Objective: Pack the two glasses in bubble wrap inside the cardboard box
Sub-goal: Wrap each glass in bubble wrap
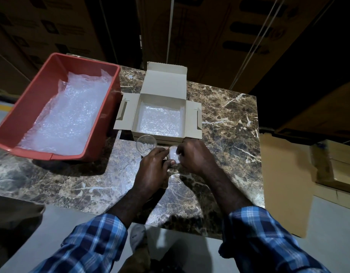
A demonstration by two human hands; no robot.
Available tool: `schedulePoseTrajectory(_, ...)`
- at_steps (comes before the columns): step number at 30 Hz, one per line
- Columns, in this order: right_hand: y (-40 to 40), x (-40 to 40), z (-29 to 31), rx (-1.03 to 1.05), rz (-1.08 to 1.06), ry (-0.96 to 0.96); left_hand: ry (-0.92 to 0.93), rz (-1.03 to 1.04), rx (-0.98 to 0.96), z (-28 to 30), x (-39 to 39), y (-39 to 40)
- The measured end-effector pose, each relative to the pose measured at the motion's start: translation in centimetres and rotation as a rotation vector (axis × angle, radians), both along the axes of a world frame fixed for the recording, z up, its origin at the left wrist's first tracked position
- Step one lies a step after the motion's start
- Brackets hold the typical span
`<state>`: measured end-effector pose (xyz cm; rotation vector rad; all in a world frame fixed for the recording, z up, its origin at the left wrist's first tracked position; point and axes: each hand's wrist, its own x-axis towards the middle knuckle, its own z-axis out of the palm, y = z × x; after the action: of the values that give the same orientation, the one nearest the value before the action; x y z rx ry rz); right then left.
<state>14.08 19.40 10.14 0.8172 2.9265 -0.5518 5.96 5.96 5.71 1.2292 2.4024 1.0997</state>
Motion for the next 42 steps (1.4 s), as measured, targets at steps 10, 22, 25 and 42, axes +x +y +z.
schedulePoseTrajectory(10,0.3,1.5,-0.2,-0.093,-0.094,0.091,-0.003,0.011,-0.024,1.0,0.0,0.3)
schedulePoseTrajectory(22,0.0,1.5,-0.3,-0.151,-0.134,0.076,-0.036,-0.173,-0.403,3.1,-2.7,3.0)
schedulePoseTrajectory(25,0.2,1.2,-0.2,-0.137,-0.128,0.002,0.030,-0.191,-0.402,2.9,-2.9,3.4)
schedulePoseTrajectory(42,0.0,0.6,-0.6,-0.095,-0.146,0.077,0.142,-0.110,-0.246,2.0,-2.0,2.1)
